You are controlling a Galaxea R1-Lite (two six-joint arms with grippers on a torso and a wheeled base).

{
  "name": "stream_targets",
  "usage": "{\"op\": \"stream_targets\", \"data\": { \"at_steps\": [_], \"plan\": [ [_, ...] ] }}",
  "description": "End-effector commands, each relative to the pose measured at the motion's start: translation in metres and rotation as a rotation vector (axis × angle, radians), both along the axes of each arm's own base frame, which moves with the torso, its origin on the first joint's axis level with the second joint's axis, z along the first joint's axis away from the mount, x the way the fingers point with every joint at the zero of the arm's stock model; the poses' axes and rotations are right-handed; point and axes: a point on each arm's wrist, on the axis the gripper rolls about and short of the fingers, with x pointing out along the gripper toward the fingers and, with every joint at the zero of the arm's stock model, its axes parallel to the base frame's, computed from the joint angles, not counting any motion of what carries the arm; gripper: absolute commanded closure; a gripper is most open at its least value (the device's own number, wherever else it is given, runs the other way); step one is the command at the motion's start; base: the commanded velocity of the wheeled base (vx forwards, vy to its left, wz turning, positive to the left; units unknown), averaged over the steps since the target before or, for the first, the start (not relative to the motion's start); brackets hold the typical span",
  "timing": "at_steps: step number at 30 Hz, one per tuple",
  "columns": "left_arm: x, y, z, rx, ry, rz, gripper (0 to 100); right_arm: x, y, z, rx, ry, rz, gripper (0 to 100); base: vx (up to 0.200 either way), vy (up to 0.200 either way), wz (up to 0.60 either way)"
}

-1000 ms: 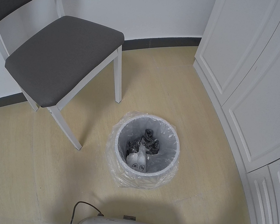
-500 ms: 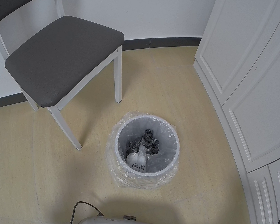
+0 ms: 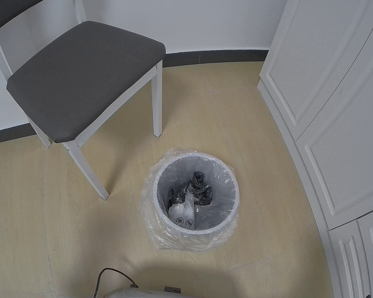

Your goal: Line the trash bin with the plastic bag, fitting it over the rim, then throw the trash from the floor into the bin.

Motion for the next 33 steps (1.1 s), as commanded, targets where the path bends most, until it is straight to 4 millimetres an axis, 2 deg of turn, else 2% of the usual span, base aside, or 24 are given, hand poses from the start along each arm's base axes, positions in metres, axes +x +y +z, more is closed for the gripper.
{"op": "stream_targets", "data": {
  "at_steps": [1,16,21,25,33],
  "plan": [
    [0.0003,-0.0003,-0.0056,0.016,0.009,-0.013,0,0.0003,0.0002,-0.0050,-0.006,0.004,0.009,0,0.000,0.000,0.00],
    [0.0004,-0.0013,-0.0099,0.066,0.051,-0.055,0,0.0004,0.0013,-0.0050,-0.014,0.005,0.059,0,0.000,0.000,0.00],
    [0.0004,-0.0013,-0.0099,0.066,0.051,-0.055,0,0.0006,0.0035,-0.0082,-0.068,0.037,0.153,0,0.000,0.000,0.00],
    [0.0004,-0.0012,-0.0099,0.061,0.051,-0.052,0,0.0006,0.0035,-0.0091,-0.119,0.048,0.151,0,0.000,0.000,0.00],
    [0.0003,-0.0013,-0.0099,0.074,0.050,-0.056,0,0.0006,0.0023,-0.0123,-0.037,0.075,0.105,0,0.000,0.000,0.00]
  ]
}}
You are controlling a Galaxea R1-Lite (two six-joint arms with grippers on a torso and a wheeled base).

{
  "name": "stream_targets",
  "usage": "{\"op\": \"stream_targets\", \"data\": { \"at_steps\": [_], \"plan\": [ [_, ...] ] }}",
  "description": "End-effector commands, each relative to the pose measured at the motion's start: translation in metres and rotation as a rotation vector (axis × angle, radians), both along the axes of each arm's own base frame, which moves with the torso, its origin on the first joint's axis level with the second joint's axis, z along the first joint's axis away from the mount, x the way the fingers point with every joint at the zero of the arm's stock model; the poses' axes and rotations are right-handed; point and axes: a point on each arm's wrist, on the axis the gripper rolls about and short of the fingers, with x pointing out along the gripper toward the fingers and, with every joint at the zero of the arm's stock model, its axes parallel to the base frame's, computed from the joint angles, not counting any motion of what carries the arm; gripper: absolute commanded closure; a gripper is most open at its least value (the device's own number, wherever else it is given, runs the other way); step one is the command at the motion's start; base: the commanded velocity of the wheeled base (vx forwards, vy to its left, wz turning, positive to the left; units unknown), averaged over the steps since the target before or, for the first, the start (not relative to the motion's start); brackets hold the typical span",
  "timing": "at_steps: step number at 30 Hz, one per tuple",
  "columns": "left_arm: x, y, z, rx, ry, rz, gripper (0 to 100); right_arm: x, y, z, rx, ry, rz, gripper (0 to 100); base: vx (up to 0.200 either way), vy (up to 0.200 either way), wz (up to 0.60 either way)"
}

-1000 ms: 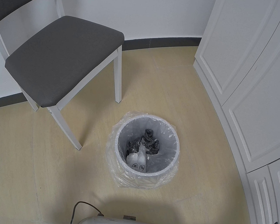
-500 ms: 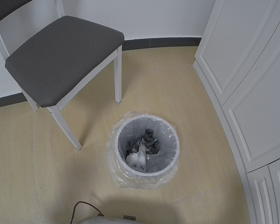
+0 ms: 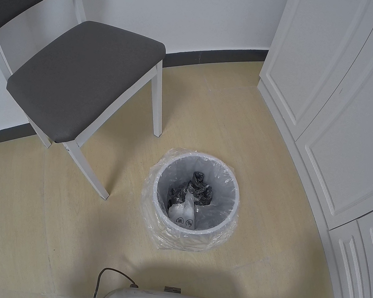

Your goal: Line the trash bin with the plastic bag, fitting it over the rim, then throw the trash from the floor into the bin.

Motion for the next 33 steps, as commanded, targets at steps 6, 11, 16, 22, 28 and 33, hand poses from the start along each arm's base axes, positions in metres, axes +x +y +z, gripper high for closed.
{"op": "stream_targets", "data": {
  "at_steps": [6,11,16,22,28,33],
  "plan": [
    [0.0002,0.0001,-0.0048,-0.033,-0.001,0.004,0,0.0001,-0.0001,-0.0053,-0.002,0.003,-0.004,0,0.000,0.000,0.00],
    [0.0002,0.0000,-0.0048,-0.005,-0.001,0.000,0,0.0001,-0.0002,-0.0053,-0.002,0.003,-0.006,0,0.000,0.000,0.00],
    [0.0002,0.0000,-0.0048,-0.005,-0.001,0.000,0,0.0001,-0.0002,-0.0054,-0.002,0.004,-0.006,0,0.000,0.000,0.00],
    [0.0002,0.0000,-0.0048,-0.005,-0.001,0.000,0,0.0001,-0.0002,-0.0054,-0.002,0.004,-0.006,0,0.000,0.000,0.00],
    [0.0002,0.0000,-0.0048,-0.005,-0.001,0.000,0,0.0001,-0.0001,-0.0054,-0.002,0.004,-0.004,0,0.000,0.000,0.00],
    [0.0002,0.0000,-0.0048,-0.005,-0.001,0.000,0,0.0001,-0.0001,-0.0054,-0.002,0.004,-0.004,0,0.000,0.000,0.00]
  ]
}}
